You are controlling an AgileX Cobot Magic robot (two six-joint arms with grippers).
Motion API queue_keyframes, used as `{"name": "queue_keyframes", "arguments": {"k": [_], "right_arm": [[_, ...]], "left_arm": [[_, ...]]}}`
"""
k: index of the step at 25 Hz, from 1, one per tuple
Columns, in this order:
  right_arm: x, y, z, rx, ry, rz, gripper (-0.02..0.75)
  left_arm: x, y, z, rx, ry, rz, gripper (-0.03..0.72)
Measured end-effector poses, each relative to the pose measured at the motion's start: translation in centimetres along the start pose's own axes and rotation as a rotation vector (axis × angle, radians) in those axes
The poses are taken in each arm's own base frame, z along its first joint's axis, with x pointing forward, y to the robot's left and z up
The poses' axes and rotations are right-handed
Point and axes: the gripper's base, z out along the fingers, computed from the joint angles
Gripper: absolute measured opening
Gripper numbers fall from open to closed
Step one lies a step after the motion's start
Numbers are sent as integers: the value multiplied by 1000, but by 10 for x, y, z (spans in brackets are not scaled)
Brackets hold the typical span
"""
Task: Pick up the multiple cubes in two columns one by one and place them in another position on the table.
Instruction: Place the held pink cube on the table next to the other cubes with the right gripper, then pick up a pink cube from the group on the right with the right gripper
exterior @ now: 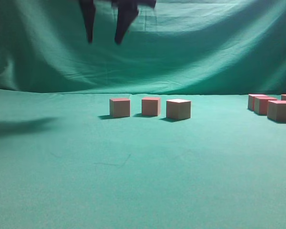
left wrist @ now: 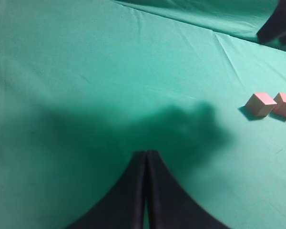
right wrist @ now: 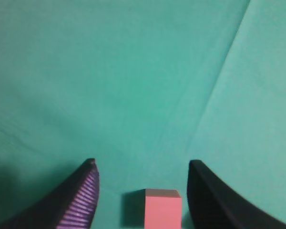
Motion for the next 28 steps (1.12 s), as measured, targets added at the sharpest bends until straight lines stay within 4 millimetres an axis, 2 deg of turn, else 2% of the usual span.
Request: {"name": "queue_keyframes", "arguments": {"k": [6,9,10,13,16,23,25,28], "right_arm": [[-15,-13,-111,-44,-200,-18,379],[-10,-30,-162,-49,-272,8,379],[-6,-38,-176,-43,-281,20,379],[13,-71,-199,3,-253,63,379],[42,-107,-205,78,-175,117,379],[133,-194,-204,264,25,316,379],[161,-214,-200,305,85,391,379],[200,-232,-187,329,149,488,379]], "left_arm": [[0,0,0,0,0,0,0],[0,0,0,0,0,0,0],[0,0,0,0,0,0,0],[0,0,0,0,0,0,0],[0,0,0,0,0,0,0],[0,0,0,0,0,0,0],[0,0,0,0,0,0,0],[0,0,0,0,0,0,0]]}}
